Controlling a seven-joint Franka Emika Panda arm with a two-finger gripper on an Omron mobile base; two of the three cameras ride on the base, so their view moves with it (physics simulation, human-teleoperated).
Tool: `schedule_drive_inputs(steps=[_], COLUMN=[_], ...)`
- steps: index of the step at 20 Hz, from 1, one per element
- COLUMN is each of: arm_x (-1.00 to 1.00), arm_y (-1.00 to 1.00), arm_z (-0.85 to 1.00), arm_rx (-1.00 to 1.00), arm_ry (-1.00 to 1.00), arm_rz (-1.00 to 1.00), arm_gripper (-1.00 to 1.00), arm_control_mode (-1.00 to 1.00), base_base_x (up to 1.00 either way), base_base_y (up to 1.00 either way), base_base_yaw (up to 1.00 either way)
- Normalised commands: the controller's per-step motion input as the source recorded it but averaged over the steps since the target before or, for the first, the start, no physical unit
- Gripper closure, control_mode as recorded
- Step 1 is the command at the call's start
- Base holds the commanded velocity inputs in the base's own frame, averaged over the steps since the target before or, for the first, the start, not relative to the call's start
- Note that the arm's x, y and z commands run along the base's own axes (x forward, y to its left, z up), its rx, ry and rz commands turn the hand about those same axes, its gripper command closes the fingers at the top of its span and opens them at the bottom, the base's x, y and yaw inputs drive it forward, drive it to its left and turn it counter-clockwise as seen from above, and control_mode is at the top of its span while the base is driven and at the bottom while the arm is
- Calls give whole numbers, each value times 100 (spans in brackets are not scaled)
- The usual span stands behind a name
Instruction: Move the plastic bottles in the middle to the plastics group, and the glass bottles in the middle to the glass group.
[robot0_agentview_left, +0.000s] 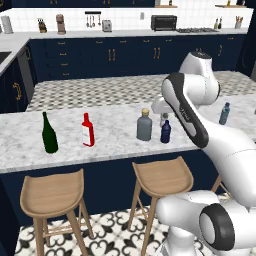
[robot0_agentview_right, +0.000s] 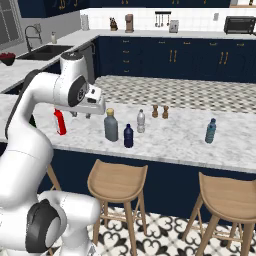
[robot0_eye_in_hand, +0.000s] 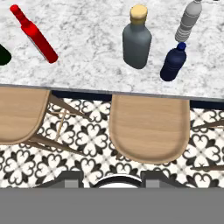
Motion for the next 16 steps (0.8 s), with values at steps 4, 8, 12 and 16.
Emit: schedule_drive_inputs(steps=[4,8,12,16], arm_x=[0,78,100,100], arm_y=[6,6,-4,-8], arm_z=[-10,-15,0,0], arm_rx=[-1,-1,0,0], arm_ry=[0,4,5,11], arm_rz=[-2,0,0,0], arm_gripper=[-100,-100,-100,-100], arm_control_mode=[-100,-100,-100,-100], base_base_x=[0,0,0,0], base_base_y=[0,0,0,0], base_base_yaw=[0,0,0,0])
